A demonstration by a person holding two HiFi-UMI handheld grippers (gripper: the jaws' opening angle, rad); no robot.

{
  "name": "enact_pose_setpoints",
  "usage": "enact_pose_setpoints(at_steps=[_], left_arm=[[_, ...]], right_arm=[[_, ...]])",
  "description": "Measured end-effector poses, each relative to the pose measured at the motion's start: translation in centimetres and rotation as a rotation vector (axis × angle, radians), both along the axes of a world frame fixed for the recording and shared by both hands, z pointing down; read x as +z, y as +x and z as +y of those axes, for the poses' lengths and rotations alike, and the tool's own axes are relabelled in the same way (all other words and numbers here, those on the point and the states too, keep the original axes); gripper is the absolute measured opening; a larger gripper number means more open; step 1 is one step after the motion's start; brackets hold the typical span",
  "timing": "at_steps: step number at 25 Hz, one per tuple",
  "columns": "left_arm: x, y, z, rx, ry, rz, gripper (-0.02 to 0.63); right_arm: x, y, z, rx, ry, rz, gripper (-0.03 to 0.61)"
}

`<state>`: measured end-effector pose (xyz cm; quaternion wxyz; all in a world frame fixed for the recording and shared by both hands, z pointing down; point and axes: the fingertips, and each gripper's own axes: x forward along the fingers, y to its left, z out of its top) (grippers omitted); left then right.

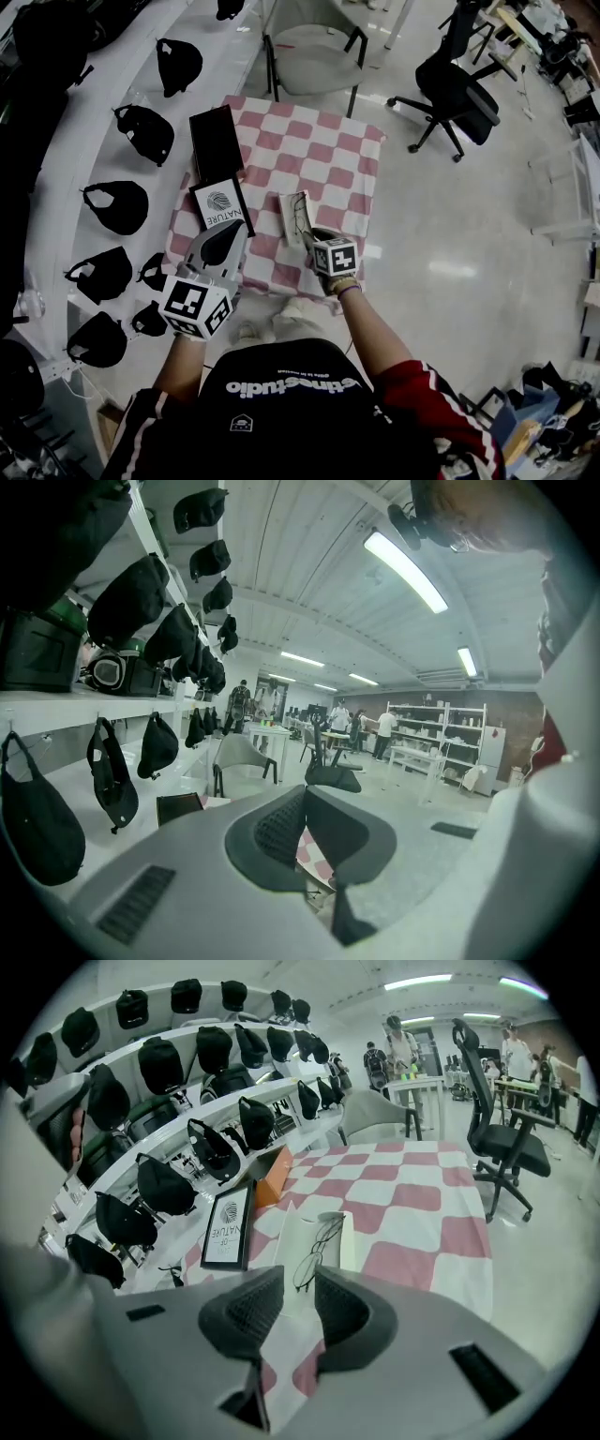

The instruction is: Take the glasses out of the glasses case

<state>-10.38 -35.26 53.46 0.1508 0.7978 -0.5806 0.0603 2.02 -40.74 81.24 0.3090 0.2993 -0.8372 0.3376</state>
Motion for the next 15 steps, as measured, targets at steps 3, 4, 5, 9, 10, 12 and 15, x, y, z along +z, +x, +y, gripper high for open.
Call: enact_pose_setpoints(at_steps=[3,4,5,9,10,12,15], left_arm=[[0.6,-0.3,-0.2,-0.008,-0.012,-0.006,0.006],[0.8,-0.4,-0.3,-0.012,-0.015,-0.007,0.006],[1.1,-0.5,-0.4,-0.016,-0.018,-0.006,0.006],[1.9,-1.1,-0.4,-0.037,-0.038,0.002,0.006],[2.1,-1.2,-0.4,-0.041,-0.042,0.000,0.006],[2.3,-1.3,-0.4,-0.046,-0.047,-0.003,0.006],[2.6,-1.8,-0.3,-0.056,-0.053,-0.006,0.006]], right_arm=[[1.2,-0.1,-0.4,0.005,-0.030,-0.001,0.109],[1.6,-0.2,-0.4,0.001,-0.039,-0.001,0.109],[2.0,-0.3,-0.5,-0.002,-0.048,0.000,0.110],[3.5,-0.7,-0.3,-0.005,-0.085,0.001,0.110],[3.8,-0.8,-0.3,-0.003,-0.094,0.005,0.110],[4.3,-0.8,-0.4,0.001,-0.110,0.012,0.112],[4.8,-0.9,-0.7,0.007,-0.127,0.014,0.114]])
